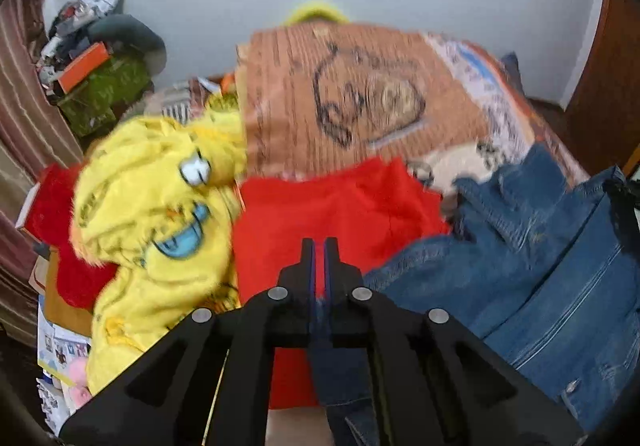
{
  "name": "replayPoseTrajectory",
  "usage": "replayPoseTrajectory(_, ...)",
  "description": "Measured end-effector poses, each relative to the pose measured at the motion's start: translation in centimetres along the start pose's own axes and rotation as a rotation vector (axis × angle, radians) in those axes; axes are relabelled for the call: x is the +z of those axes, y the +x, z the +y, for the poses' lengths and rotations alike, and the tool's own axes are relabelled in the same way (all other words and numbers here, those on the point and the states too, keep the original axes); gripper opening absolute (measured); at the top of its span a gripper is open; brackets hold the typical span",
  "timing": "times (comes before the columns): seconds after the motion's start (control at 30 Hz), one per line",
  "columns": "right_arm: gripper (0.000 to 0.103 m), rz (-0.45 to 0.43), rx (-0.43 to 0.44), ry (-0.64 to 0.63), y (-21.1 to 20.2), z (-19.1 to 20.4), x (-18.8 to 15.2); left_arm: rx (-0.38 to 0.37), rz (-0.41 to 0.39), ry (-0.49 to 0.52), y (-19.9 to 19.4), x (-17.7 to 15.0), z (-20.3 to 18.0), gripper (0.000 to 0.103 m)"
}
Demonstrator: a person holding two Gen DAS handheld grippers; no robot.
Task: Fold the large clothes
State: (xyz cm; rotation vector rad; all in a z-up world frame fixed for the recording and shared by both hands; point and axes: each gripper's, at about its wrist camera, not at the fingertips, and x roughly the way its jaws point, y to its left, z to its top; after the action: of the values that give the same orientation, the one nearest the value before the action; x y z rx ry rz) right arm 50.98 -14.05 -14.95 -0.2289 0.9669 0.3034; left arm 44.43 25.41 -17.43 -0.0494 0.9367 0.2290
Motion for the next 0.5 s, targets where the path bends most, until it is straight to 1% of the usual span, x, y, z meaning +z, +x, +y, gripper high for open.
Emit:
replayPoseTrajectory(0.07,0.017,0.035,-0.001,0.01,1.3,-0.6,-0.9,0.0,0.059,-0.019,2.0,-1.2,0.0,0.006)
replayPoseTrajectory(0.13,0.018,0.065,0.013,0.016,2.4,-1.2,-1.9,-0.021,0.112,-0.059,3.7,-2.2,0.3,0.006)
replayPoseTrajectory(0.23,0.021,0.063,0.002,-0.005,2.5,-1.4,-2.7,-0.045,0.167,-0.116,5.5,-3.4,0.7,0.007)
replayPoseTrajectory(0.27,0.022,0.055,-0.001,-0.018,2.2,-1.4,-2.8,-0.043,0.185,-0.127,6.1,-3.9,0.8,0.009)
replayPoseTrajectory(0.3,0.027,0.051,-0.012,-0.026,1.8,-1.3,-3.0,-0.035,0.191,-0.128,6.4,-4.2,0.7,0.011)
replayPoseTrajectory(0.33,0.032,0.052,-0.027,-0.032,1.4,-1.2,-3.1,-0.029,0.19,-0.125,6.4,-4.4,0.7,0.017)
replayPoseTrajectory(0.37,0.035,0.058,-0.038,-0.04,1.0,-1.1,-3.1,-0.02,0.188,-0.121,6.4,-4.5,0.6,0.026)
replayPoseTrajectory(0.4,0.041,0.063,-0.044,-0.055,0.5,-0.9,-3.2,-0.009,0.186,-0.118,6.1,-4.6,0.6,0.031)
replayPoseTrajectory(0.43,0.044,0.062,-0.045,-0.068,0.2,-0.9,-3.3,-0.007,0.181,-0.11,5.6,-4.7,0.4,0.039)
replayPoseTrajectory(0.47,0.044,0.05,-0.05,-0.09,-0.8,-0.6,-3.5,-0.009,0.173,-0.098,5.0,-4.7,0.2,0.043)
replayPoseTrajectory(0.5,0.045,0.035,-0.058,-0.11,-2.0,-0.1,-3.7,-0.007,0.161,-0.086,4.3,-4.7,0.0,0.044)
